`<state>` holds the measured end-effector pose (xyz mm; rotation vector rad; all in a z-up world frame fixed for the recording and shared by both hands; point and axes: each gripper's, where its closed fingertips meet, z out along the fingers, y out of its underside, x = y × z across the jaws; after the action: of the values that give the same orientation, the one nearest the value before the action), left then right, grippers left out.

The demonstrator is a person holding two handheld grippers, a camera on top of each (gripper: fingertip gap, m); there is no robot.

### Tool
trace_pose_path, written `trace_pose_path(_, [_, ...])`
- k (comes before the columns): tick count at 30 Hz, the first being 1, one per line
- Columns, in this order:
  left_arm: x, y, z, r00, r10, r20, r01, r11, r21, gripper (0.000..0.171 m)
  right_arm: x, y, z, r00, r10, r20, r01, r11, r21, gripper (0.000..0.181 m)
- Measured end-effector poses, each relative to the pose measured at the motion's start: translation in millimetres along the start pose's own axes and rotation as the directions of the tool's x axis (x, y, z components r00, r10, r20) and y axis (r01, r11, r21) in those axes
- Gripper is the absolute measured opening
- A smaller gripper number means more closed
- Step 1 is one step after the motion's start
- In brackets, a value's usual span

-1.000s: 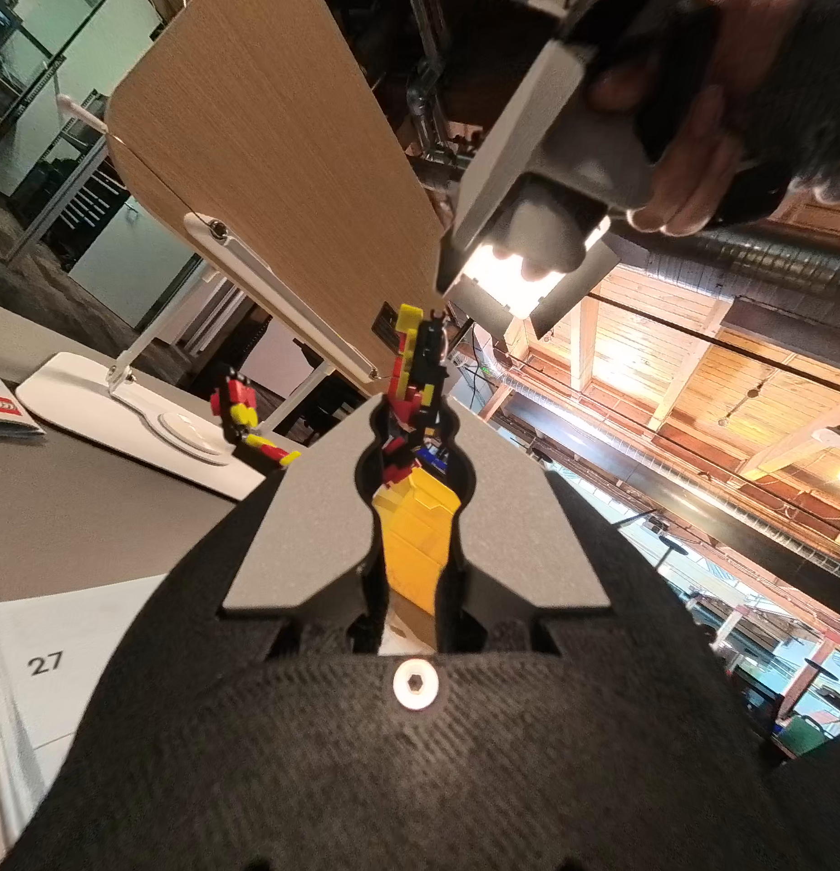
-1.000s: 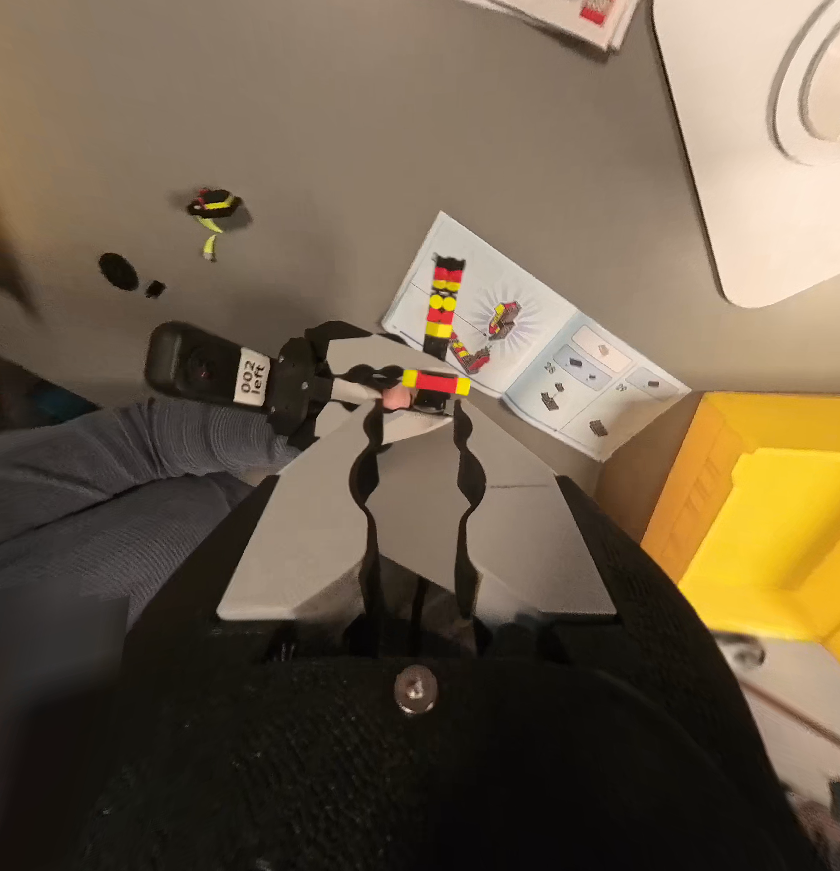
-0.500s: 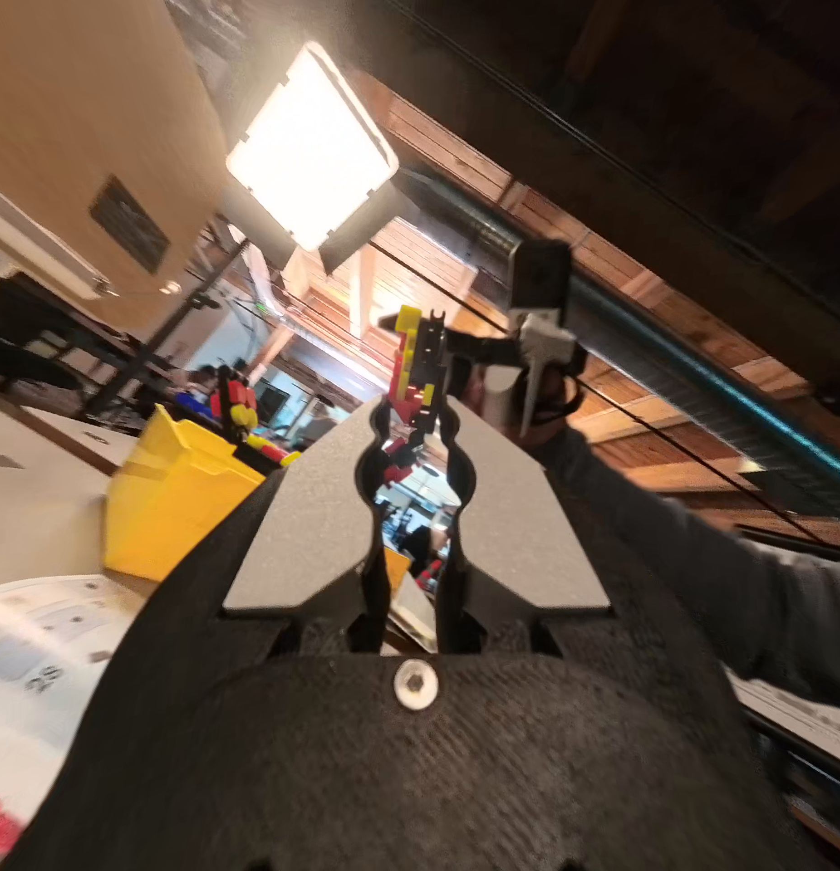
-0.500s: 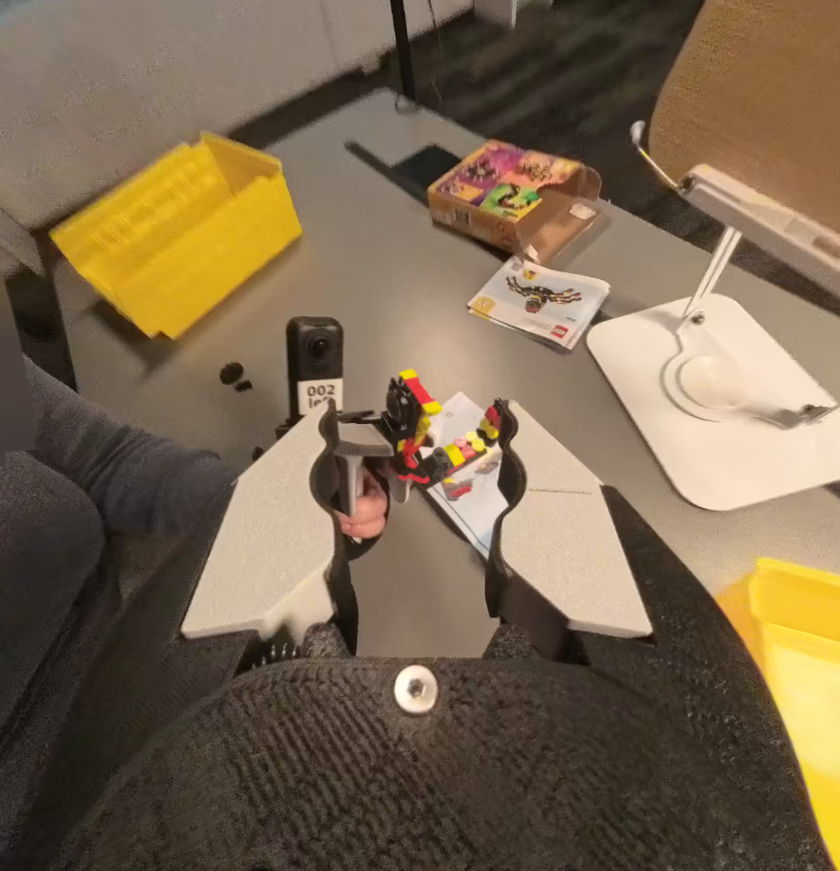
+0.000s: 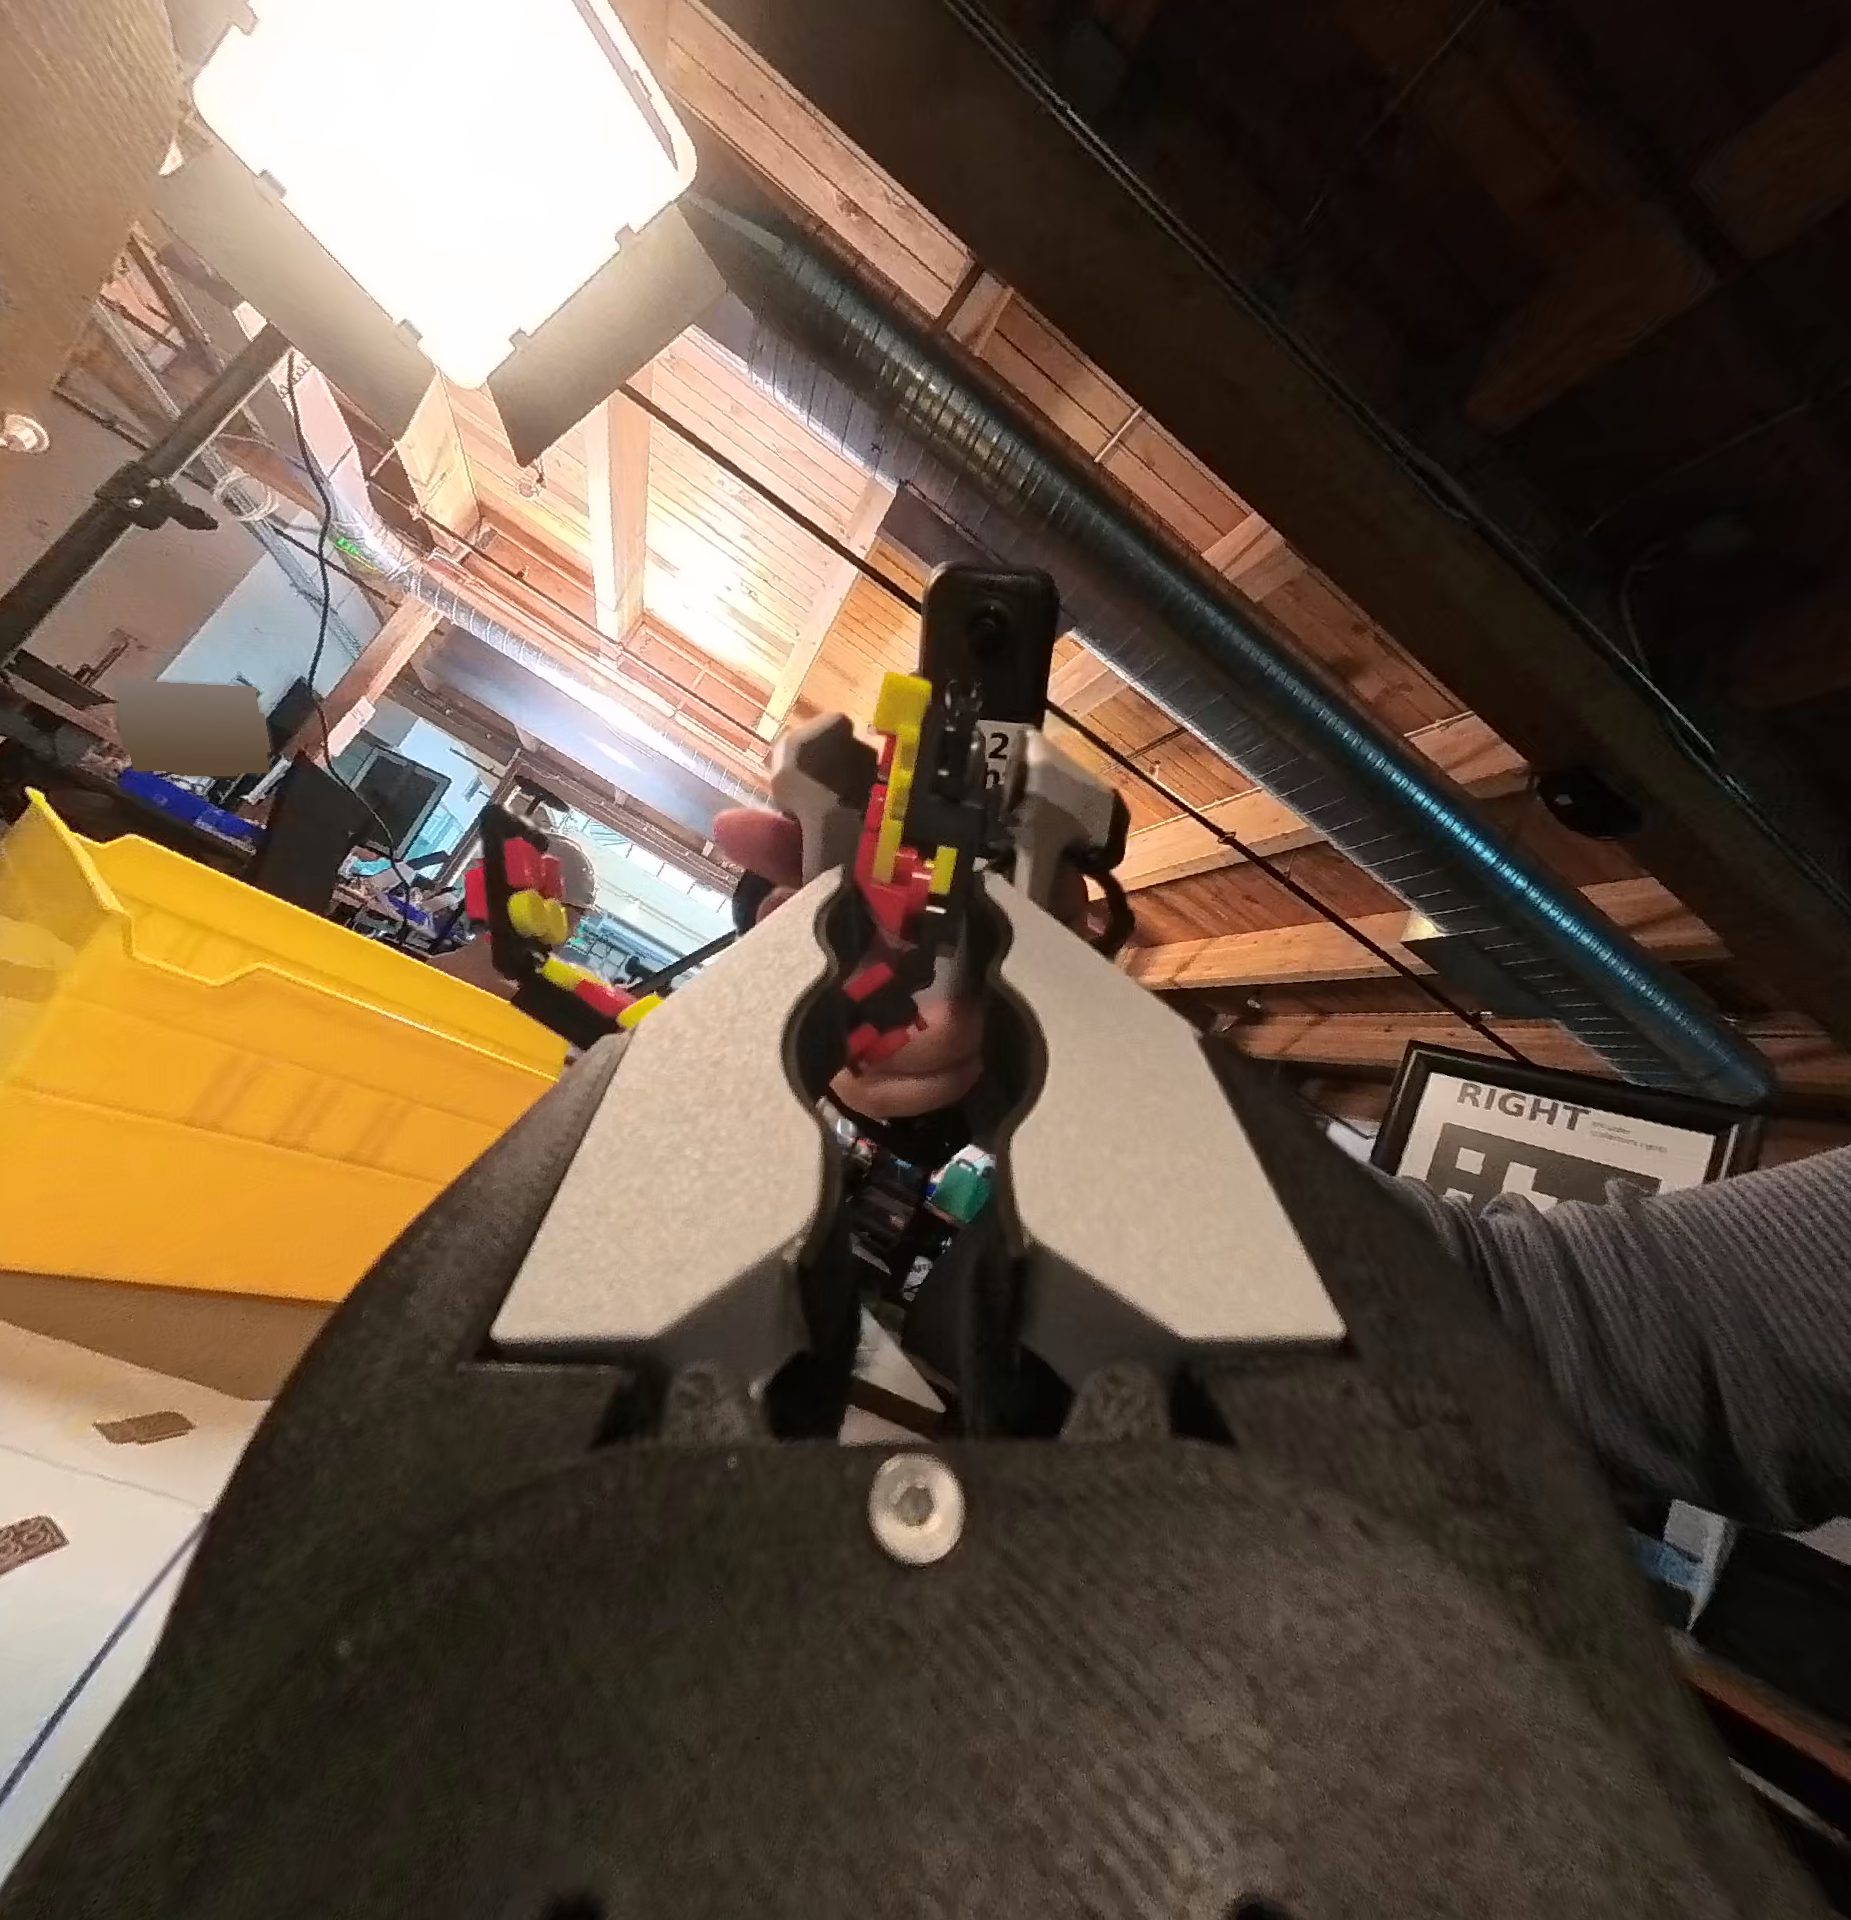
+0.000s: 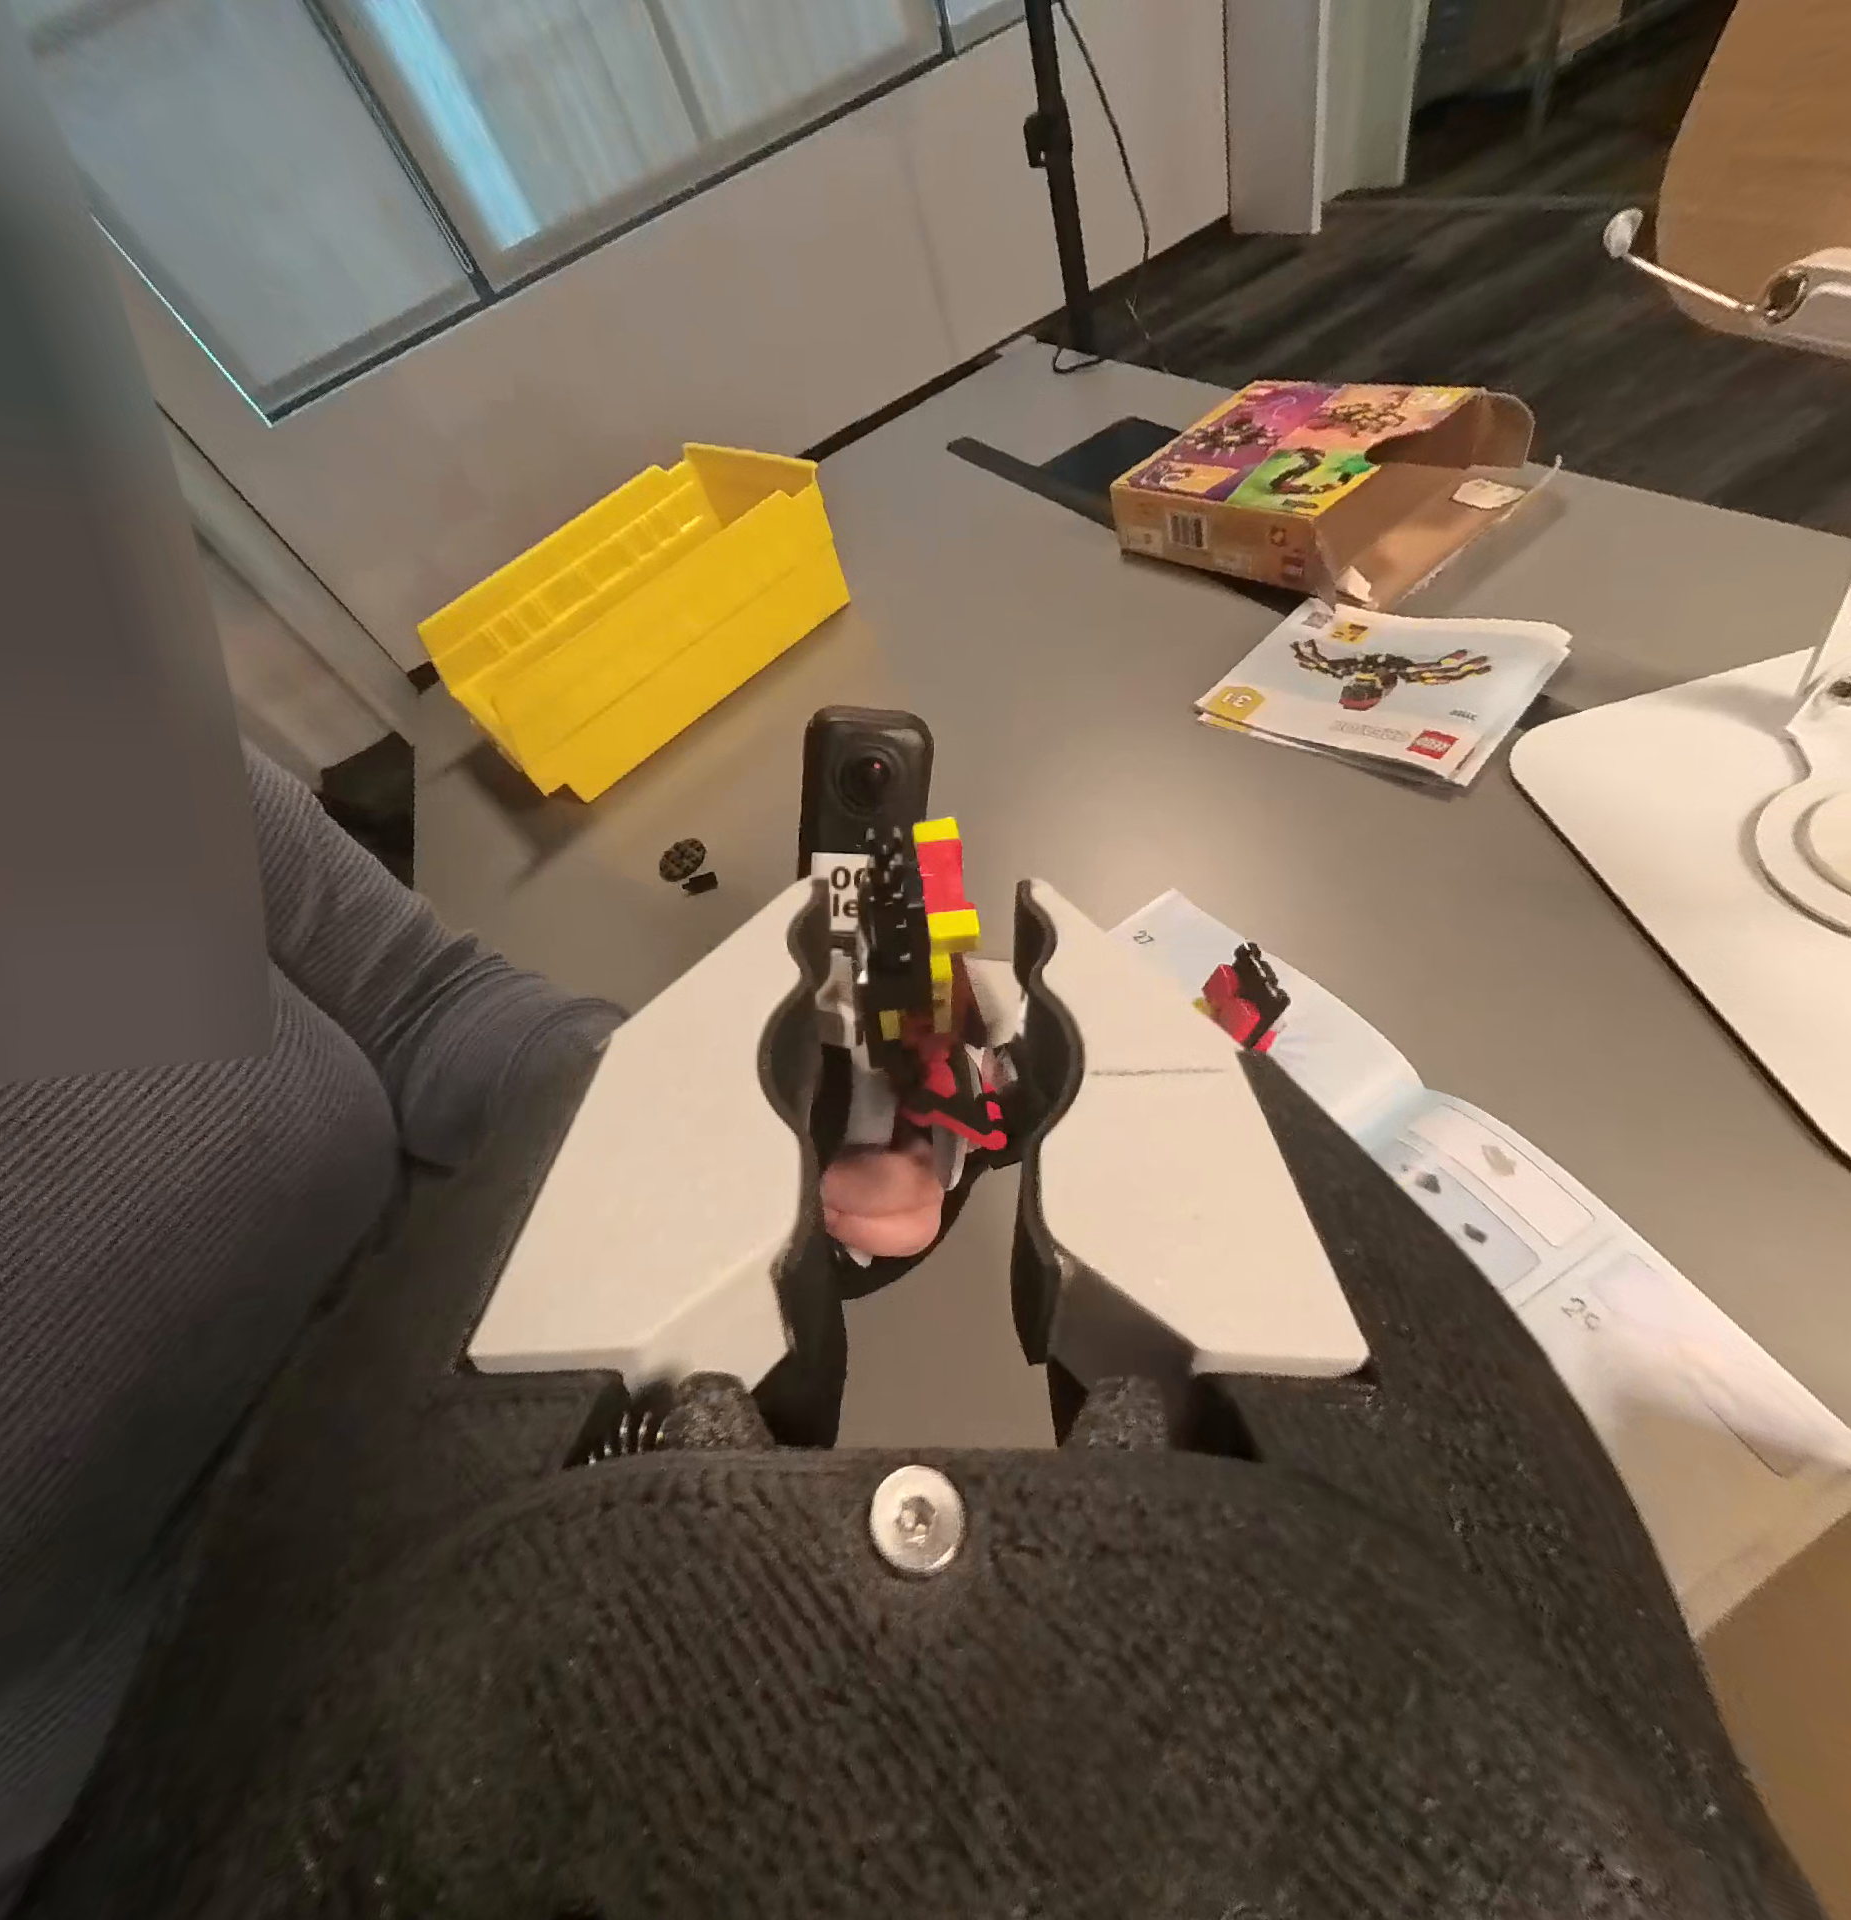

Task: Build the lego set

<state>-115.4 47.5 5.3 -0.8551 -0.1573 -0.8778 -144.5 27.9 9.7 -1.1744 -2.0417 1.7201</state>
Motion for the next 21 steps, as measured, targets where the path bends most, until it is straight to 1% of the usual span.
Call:
trace_pose_path(1, [0,0,0,1.000,0.004,0.002,-0.004,1.000,-0.001,0.018,0,0,0,1.000,-0.003,0.000,0.003,1.000,-0.002,0.029])
trace_pose_path(2, [0,0,-1,1.000,0.007,0.005,-0.007,1.000,0.002,0.018,-1,0,0,1.000,-0.009,0.002,0.009,1.000,-0.002,0.021])
trace_pose_path(6, [3,0,-1,1.000,-0.003,-0.021,0.003,1.000,0.003,0.018,-3,1,0,1.000,-0.018,0.008,0.018,1.000,-0.004,0.018])
trace_pose_path(9, [8,2,0,0.999,0.019,-0.046,-0.020,1.000,-0.018,0.018,-9,0,-4,0.999,-0.035,0.030,0.034,0.999,0.009,0.018])
trace_pose_path(14, [18,3,2,0.995,0.027,-0.099,-0.030,0.999,-0.036,0.018,-18,-2,-7,0.996,-0.081,0.024,0.080,0.995,0.055,0.017])
trace_pose_path(17, [23,6,3,0.991,0.038,-0.132,-0.048,0.996,-0.073,0.018,-23,-2,-10,0.992,-0.123,0.007,0.123,0.991,0.053,0.017])
trace_pose_path(21, [31,8,3,0.983,0.022,-0.184,-0.038,0.995,-0.087,0.018,-30,-2,-11,0.990,-0.144,0.009,0.143,0.988,0.060,0.017])
